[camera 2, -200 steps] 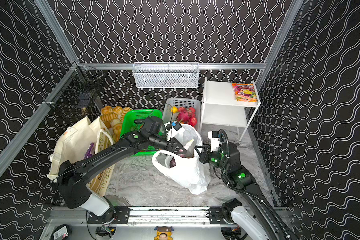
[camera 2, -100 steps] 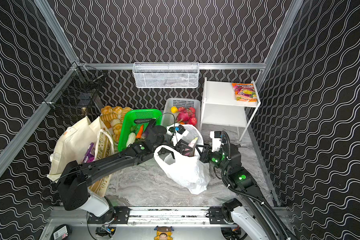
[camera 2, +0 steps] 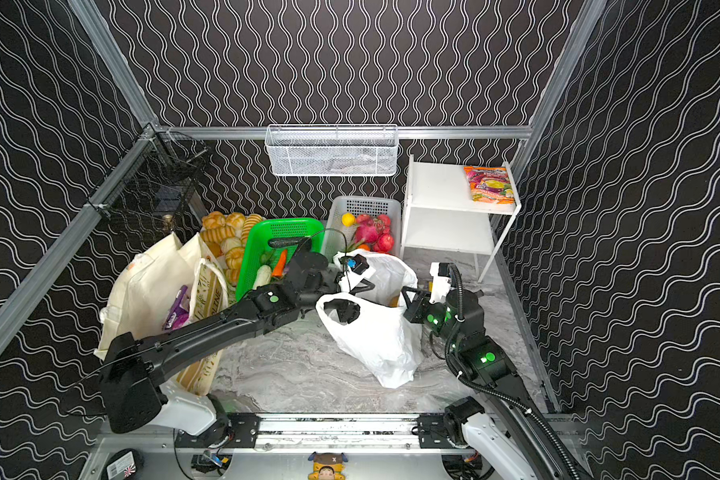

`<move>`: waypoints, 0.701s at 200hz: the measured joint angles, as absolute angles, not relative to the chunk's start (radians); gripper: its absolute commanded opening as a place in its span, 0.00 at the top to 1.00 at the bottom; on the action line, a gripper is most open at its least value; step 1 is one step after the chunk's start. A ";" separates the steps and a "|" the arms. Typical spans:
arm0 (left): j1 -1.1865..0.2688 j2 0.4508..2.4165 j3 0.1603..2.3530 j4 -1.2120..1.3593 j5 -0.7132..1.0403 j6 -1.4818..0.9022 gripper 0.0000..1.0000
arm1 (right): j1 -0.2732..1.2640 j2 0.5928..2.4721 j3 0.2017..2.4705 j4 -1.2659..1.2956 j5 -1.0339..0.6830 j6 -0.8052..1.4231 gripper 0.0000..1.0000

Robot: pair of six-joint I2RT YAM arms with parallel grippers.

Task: Place the mixed food into the grocery bags and tie them
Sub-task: 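Open the left gripper to drop the eggplant into the bag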

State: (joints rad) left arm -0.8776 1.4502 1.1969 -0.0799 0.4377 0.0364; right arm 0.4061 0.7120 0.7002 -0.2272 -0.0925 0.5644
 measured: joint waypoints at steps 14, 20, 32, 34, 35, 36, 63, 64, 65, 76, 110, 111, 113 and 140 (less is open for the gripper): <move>-0.878 1.423 1.197 -0.135 0.449 0.086 0.29 | 0.406 0.728 0.711 -0.246 -0.049 0.572 1.00; -0.878 1.411 1.197 -0.164 0.448 0.105 0.29 | 0.406 0.733 0.712 -0.253 -0.032 0.583 1.00; -0.878 1.379 1.186 -0.205 0.432 0.141 0.28 | 0.405 0.741 0.712 -0.268 -0.012 0.593 1.00; -0.878 1.374 1.184 -0.210 0.429 0.144 0.28 | 0.405 0.742 0.712 -0.270 -0.010 0.595 1.00; -0.878 1.372 1.182 -0.212 0.427 0.147 0.28 | 0.405 0.742 0.712 -0.271 -0.009 0.596 1.00; -0.878 1.366 1.179 -0.217 0.424 0.151 0.28 | 0.405 0.743 0.712 -0.272 -0.008 0.598 1.00; -0.878 1.268 1.116 -0.265 0.363 0.215 0.26 | 0.404 0.746 0.704 -0.277 0.002 0.621 1.00; -0.878 1.263 1.113 -0.265 0.358 0.215 0.26 | 0.404 0.746 0.703 -0.277 0.002 0.621 1.00; -0.878 1.260 1.112 -0.265 0.356 0.215 0.26 | 0.404 0.746 0.703 -0.277 0.002 0.621 1.00; -0.878 1.224 1.099 -0.268 0.314 0.216 0.26 | 0.403 0.744 0.698 -0.276 0.002 0.621 1.00; -0.863 1.197 1.178 -0.310 0.241 0.214 0.25 | 0.403 0.735 0.695 -0.270 -0.002 0.617 1.00; -0.863 1.198 1.180 -0.310 0.241 0.214 0.25 | 0.403 0.735 0.695 -0.271 -0.003 0.616 1.00; -0.862 1.198 1.186 -0.310 0.241 0.214 0.24 | 0.403 0.734 0.695 -0.271 -0.003 0.616 1.00; -0.859 1.222 1.233 -0.312 0.244 0.211 0.16 | 0.403 0.727 0.696 -0.270 -0.013 0.609 1.00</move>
State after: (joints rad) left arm -0.8589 1.2217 1.2327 -0.3119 0.2443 0.2108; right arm 0.4030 0.7269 0.6960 -0.2703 -0.0132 0.6094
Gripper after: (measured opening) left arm 0.827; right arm 0.050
